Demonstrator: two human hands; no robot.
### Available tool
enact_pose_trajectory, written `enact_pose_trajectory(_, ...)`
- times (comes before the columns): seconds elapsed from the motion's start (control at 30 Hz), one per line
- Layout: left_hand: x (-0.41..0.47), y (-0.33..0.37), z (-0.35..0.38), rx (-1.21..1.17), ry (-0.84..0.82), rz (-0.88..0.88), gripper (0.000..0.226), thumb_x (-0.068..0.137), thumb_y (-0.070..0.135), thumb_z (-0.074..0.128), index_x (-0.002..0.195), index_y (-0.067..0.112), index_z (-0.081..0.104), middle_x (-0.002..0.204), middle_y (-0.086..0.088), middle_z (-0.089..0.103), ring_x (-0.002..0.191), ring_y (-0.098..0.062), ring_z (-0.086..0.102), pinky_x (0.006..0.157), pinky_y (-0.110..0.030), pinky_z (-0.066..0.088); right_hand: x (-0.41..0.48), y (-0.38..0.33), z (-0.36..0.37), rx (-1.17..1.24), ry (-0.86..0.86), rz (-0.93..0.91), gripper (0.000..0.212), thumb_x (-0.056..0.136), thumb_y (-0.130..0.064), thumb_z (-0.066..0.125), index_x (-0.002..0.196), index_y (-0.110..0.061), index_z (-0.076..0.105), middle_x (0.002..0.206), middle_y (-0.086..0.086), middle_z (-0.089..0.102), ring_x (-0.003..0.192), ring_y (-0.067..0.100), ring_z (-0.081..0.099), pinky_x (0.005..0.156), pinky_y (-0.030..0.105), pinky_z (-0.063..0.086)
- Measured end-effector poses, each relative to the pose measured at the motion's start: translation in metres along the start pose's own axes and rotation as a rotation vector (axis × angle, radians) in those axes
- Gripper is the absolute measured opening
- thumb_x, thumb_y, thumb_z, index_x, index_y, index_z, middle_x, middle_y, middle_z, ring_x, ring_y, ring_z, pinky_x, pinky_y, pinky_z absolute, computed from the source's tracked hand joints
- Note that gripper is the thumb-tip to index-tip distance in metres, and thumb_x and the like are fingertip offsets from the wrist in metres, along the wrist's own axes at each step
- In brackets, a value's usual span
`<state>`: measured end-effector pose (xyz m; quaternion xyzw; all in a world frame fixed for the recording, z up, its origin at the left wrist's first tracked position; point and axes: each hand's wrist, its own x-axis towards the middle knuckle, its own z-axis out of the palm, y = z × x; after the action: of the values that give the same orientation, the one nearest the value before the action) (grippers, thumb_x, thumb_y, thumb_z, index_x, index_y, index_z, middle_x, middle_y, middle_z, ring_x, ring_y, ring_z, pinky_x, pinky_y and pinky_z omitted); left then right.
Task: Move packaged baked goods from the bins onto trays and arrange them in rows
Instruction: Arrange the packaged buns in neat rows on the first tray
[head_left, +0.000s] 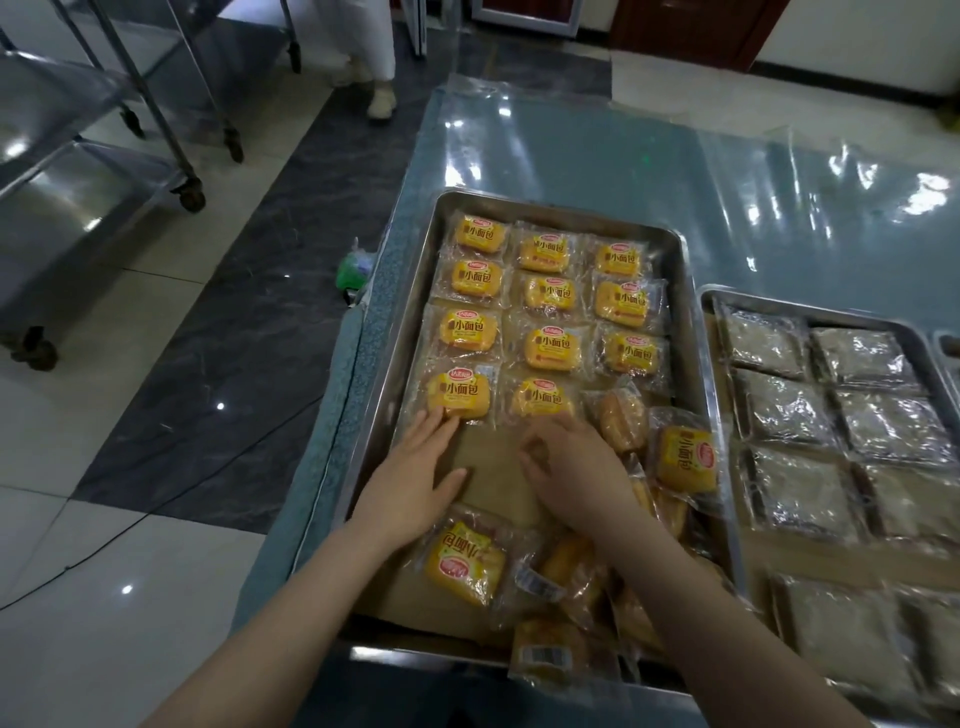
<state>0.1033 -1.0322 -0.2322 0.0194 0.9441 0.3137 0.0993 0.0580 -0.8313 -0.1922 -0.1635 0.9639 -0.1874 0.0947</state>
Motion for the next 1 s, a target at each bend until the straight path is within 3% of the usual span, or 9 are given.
enact_pose_trajectory(0.07, -0.02, -0.003, 0.001, -0.036, -0.016, -0.017, 0.065, 0.094, 0.04, 0.047, 0.149, 0.032, 0.014, 0.156, 0.013, 0.004, 0.14, -0.001, -0.004, 0.11, -0.026, 0.005, -0.008, -0.01, -0.002, -0.005, -0.246, 0.06, 0.026, 0.084, -0.05, 0.059, 0.101, -0.031, 0.056, 0.099, -0.01, 0.061, 0.087, 0.01, 0.058, 0.074, 0.03, 0.052)
enact_pose_trajectory(0.2, -0.048, -0.003, 0.004, -0.044, -0.069, 0.004, 0.064, 0.096, 0.035, 0.048, 0.15, 0.032, 0.012, 0.156, 0.012, 0.005, 0.137, 0.003, -0.005, 0.11, -0.02, 0.004, -0.013, -0.029, 0.015, -0.035, -0.661, 0.022, 0.053, 0.075, -0.058, 0.067, 0.111, -0.021, 0.057, 0.105, -0.002, 0.061, 0.092, 0.015, 0.057, 0.077, 0.032, 0.049)
enact_pose_trajectory(0.37, -0.074, -0.002, 0.005, -0.075, 0.077, -0.008, 0.069, 0.094, 0.034, 0.05, 0.149, 0.033, 0.008, 0.153, 0.019, -0.005, 0.141, 0.0, -0.006, 0.111, -0.022, 0.008, -0.016, -0.036, 0.027, 0.25, -0.317, 0.187, 0.024, 0.087, -0.043, 0.061, 0.088, -0.019, 0.064, 0.078, -0.002, 0.066, 0.072, 0.013, 0.063, 0.069, 0.034, 0.055)
enact_pose_trajectory(0.5, -0.084, -0.001, 0.003, -0.072, 0.168, -0.011, 0.067, 0.094, 0.029, 0.051, 0.148, 0.035, 0.013, 0.152, 0.02, 0.0, 0.139, 0.004, -0.004, 0.11, -0.021, 0.011, -0.02, -0.047, 0.024, 0.205, -0.368, 0.175, 0.049, 0.094, -0.055, 0.039, 0.069, -0.019, 0.062, 0.068, 0.0, 0.067, 0.066, 0.014, 0.065, 0.068, 0.035, 0.055)
enact_pose_trajectory(0.6, -0.086, 0.001, 0.004, -0.019, 0.152, 0.029, 0.064, 0.095, 0.026, 0.051, 0.147, 0.038, 0.016, 0.151, 0.019, 0.001, 0.139, 0.002, -0.001, 0.109, -0.017, 0.012, -0.023, -0.048, 0.021, 0.069, -0.251, 0.088, 0.045, 0.093, -0.051, 0.043, 0.061, -0.021, 0.053, 0.058, -0.004, 0.056, 0.055, 0.012, 0.055, 0.05, 0.028, 0.044)
enact_pose_trajectory(0.7, -0.085, 0.004, 0.006, 0.051, 0.152, 0.06, 0.061, 0.095, 0.025, 0.05, 0.147, 0.033, 0.018, 0.151, 0.015, 0.002, 0.142, -0.006, 0.002, 0.11, -0.017, 0.003, -0.019, -0.044, 0.018, -0.014, -0.063, -0.03, 0.014, 0.091, -0.037, 0.052, 0.083, -0.026, 0.055, 0.089, -0.008, 0.054, 0.083, 0.013, 0.055, 0.065, 0.03, 0.044)
enact_pose_trajectory(0.77, -0.082, 0.006, 0.008, 0.128, 0.12, 0.1, 0.06, 0.095, 0.025, 0.049, 0.147, 0.032, 0.019, 0.153, 0.012, 0.003, 0.144, -0.013, 0.002, 0.11, -0.019, -0.006, -0.015, -0.042, 0.022, -0.039, -0.134, -0.077, 0.017, 0.088, -0.028, 0.058, 0.105, -0.025, 0.058, 0.112, -0.003, 0.05, 0.105, 0.018, 0.049, 0.087, 0.034, 0.045)
enact_pose_trajectory(0.9, -0.08, 0.005, 0.013, 0.298, 0.073, 0.144, 0.055, 0.094, 0.027, 0.049, 0.146, 0.029, 0.032, 0.158, -0.003, 0.013, 0.145, -0.023, 0.006, 0.112, -0.033, -0.004, -0.013, -0.038, 0.031, 0.01, -0.241, -0.024, 0.014, 0.087, -0.021, 0.062, 0.099, -0.026, 0.057, 0.106, 0.001, 0.054, 0.097, 0.019, 0.056, 0.078, 0.027, 0.043)
enact_pose_trajectory(1.0, -0.077, 0.001, 0.015, 0.318, 0.109, 0.061, 0.058, 0.094, 0.03, 0.048, 0.147, 0.032, 0.026, 0.159, 0.0, 0.004, 0.146, -0.019, 0.001, 0.112, -0.031, -0.001, -0.015, -0.036, 0.034, 0.136, -0.292, -0.04, 0.02, 0.087, -0.021, 0.064, 0.105, -0.028, 0.061, 0.109, -0.001, 0.057, 0.096, 0.013, 0.056, 0.084, 0.028, 0.048)
